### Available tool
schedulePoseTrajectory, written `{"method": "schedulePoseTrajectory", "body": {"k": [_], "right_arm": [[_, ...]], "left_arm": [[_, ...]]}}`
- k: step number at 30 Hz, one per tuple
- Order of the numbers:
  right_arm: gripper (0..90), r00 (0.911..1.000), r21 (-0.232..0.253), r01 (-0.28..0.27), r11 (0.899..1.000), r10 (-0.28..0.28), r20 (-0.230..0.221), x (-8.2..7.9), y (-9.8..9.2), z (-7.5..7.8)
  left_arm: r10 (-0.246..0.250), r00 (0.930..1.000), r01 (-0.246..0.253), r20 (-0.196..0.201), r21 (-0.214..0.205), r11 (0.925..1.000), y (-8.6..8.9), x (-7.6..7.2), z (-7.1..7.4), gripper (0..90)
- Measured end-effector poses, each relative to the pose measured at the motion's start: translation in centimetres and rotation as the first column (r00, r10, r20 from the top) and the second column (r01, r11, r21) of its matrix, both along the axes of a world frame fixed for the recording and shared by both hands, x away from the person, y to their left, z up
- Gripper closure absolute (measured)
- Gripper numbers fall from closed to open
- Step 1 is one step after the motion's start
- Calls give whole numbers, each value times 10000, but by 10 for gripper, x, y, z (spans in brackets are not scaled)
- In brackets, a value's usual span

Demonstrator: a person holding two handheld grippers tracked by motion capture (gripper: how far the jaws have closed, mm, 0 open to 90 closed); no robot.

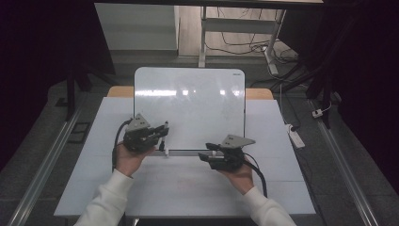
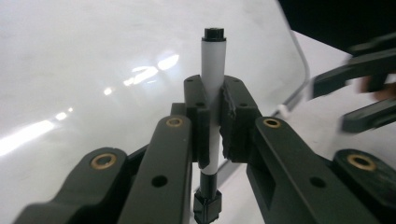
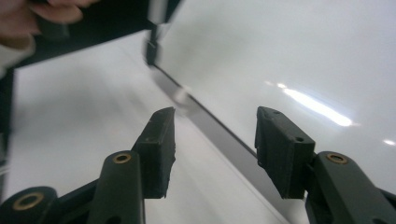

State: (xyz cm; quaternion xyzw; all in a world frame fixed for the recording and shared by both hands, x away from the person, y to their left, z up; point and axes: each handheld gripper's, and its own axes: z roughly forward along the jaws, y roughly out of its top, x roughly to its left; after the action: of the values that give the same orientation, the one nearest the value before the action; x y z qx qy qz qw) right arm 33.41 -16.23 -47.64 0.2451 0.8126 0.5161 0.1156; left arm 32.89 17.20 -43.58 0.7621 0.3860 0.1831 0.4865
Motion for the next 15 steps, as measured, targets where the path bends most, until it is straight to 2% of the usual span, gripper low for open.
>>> {"method": "schedulePoseTrajectory", "body": {"k": [2, 6, 10, 15], "right_arm": [[454, 9985, -217, 511, 9985, -506, 203, -2, -18, -1], [416, 9892, -352, 1399, 9895, -1381, 481, -5, -53, -5], [398, 9758, -431, 2138, 9759, -2113, 570, -14, -88, -10], [396, 9569, -402, 2859, 9574, -2830, 645, -24, -118, -11]], "left_arm": [[328, 9994, -328, -148, 23, 9995, 9, 4, -1, 818], [847, 9955, -846, -413, 38, 9964, 21, 11, -4, 817], [1242, 9906, -1231, -566, 233, 9921, 26, 18, -7, 817], [1703, 9830, -1652, -688, 741, 9835, 24, 28, -9, 816]]}}
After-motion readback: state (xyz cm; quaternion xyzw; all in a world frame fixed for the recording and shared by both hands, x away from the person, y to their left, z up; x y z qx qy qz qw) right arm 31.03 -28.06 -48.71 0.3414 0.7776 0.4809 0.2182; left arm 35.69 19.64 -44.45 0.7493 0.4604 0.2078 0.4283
